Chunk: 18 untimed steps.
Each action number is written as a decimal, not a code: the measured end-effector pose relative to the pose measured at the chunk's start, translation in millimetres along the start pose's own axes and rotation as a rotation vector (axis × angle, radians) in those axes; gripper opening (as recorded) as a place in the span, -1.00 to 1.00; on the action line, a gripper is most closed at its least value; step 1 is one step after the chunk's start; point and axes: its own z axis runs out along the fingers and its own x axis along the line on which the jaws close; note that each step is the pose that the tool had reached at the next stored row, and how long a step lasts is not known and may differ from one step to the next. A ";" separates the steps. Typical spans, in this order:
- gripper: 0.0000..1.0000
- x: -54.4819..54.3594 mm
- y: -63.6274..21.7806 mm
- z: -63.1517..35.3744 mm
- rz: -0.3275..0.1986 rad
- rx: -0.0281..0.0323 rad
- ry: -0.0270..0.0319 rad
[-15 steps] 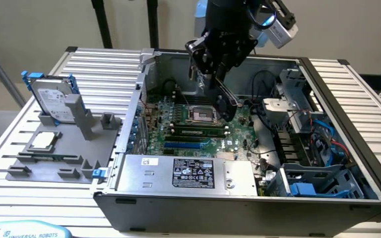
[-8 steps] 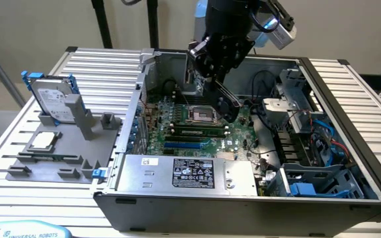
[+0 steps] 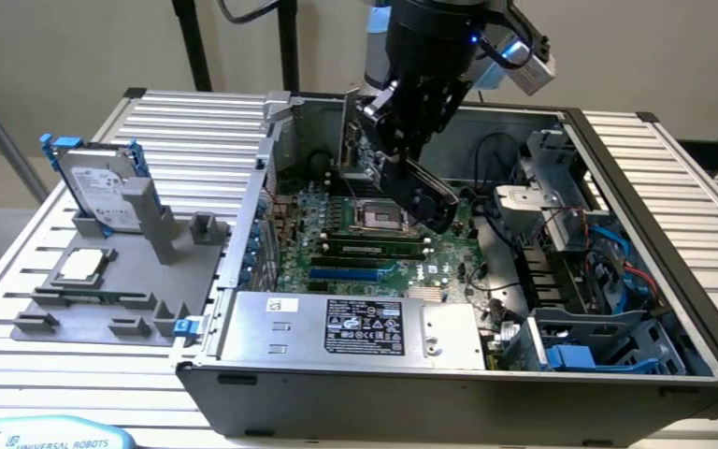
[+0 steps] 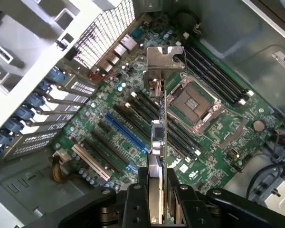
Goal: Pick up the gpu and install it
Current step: 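Insert the gpu into the slot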
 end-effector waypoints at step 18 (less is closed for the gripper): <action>-0.47 -0.5 -0.9 16.2 -0.328 0.0102 0.0169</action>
